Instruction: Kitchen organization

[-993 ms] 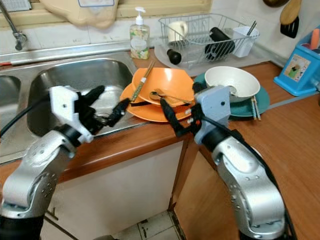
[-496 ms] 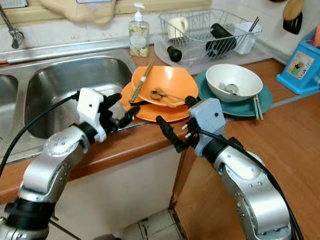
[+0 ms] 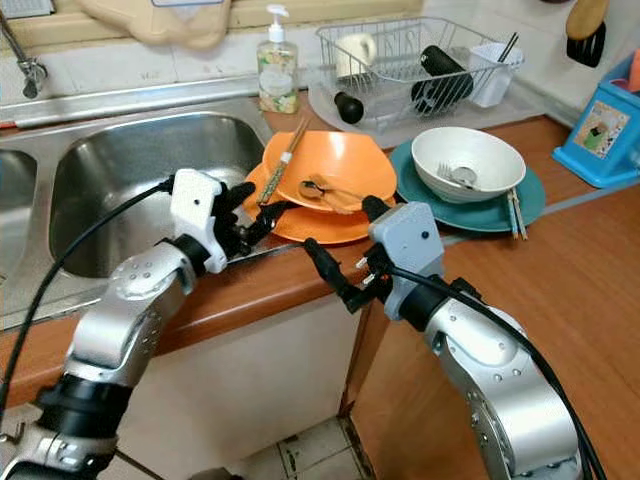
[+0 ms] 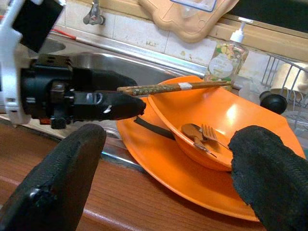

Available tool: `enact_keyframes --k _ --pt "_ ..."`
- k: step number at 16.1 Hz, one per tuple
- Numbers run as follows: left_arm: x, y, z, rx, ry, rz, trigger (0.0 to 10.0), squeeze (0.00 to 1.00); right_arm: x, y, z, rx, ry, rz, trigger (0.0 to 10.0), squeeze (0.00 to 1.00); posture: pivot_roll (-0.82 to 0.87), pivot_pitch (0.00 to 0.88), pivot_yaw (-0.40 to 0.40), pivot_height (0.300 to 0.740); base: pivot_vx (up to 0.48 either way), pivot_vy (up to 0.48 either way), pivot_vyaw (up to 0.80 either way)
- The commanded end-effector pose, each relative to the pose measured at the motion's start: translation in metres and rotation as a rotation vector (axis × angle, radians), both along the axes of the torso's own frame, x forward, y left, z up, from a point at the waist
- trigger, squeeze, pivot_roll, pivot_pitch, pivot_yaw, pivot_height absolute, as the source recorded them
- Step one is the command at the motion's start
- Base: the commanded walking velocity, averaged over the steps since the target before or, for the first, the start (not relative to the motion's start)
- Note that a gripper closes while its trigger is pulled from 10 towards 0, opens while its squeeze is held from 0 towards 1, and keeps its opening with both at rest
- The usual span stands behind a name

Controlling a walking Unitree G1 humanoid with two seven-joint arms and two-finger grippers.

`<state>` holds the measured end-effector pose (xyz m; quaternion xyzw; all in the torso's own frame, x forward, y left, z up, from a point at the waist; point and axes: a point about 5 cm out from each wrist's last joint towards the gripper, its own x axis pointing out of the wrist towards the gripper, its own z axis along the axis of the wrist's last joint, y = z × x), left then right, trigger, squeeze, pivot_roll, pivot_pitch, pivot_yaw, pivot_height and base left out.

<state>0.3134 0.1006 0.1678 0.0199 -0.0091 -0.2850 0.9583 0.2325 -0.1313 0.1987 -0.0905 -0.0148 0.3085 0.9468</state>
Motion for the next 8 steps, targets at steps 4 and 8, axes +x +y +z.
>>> enact_keyframes --k 4,8 --pt "0.0049 -0.0014 0.0026 0.005 -0.021 0.012 2.9 0.00 -0.0020 0.0022 0.0029 -0.011 -0.023 0.014 10.0 0.00 -0.14 0.000 0.036 0.740 0.000 0.000 0.00" --pt "0.0076 -0.0013 0.0026 0.008 -0.032 0.025 3.2 0.00 -0.0019 0.0042 0.0023 -0.012 -0.022 0.019 10.0 0.00 -0.14 0.000 0.036 0.740 0.000 0.000 0.00"
